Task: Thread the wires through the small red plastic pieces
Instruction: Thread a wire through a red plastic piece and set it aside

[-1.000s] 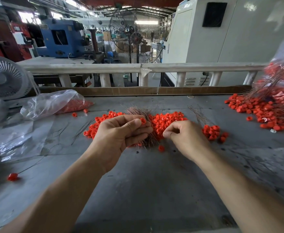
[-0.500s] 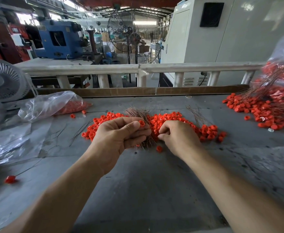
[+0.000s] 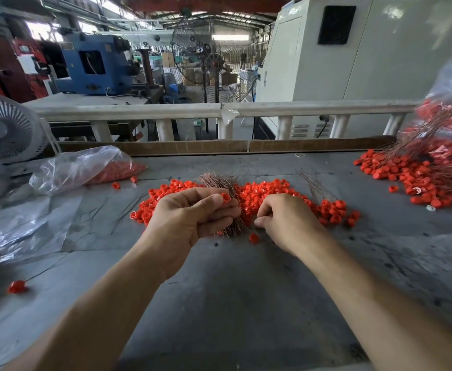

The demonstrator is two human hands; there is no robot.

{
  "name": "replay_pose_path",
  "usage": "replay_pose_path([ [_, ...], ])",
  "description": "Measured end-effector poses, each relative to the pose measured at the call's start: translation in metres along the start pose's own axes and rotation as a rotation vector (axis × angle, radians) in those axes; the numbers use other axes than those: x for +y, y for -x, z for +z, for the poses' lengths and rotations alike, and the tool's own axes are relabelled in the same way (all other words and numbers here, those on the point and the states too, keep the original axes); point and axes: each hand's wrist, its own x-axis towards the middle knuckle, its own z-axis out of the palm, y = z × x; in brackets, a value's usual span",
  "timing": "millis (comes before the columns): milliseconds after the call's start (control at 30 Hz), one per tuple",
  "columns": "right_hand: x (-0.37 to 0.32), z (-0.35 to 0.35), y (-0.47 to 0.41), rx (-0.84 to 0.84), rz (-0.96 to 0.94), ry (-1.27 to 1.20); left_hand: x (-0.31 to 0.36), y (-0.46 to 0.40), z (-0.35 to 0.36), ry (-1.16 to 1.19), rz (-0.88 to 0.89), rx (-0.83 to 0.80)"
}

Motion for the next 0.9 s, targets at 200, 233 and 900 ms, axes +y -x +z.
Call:
replay_pose_path([
  [200, -0.002, -0.007, 0.005, 0.056, 0.003, -0.363, 0.001, 0.0, -0.001, 0.001, -0.006, -0.005],
  [233, -0.004, -0.009, 0.007, 0.046, -0.006, -0.485, 0.001, 0.0, -0.001, 0.001, -0.005, -0.003],
  [900, -0.032, -0.017, 0.028, 0.149, -0.224, -0.801, -0.001, 0.0, 0.0, -0.007, 0.001, 0.002],
])
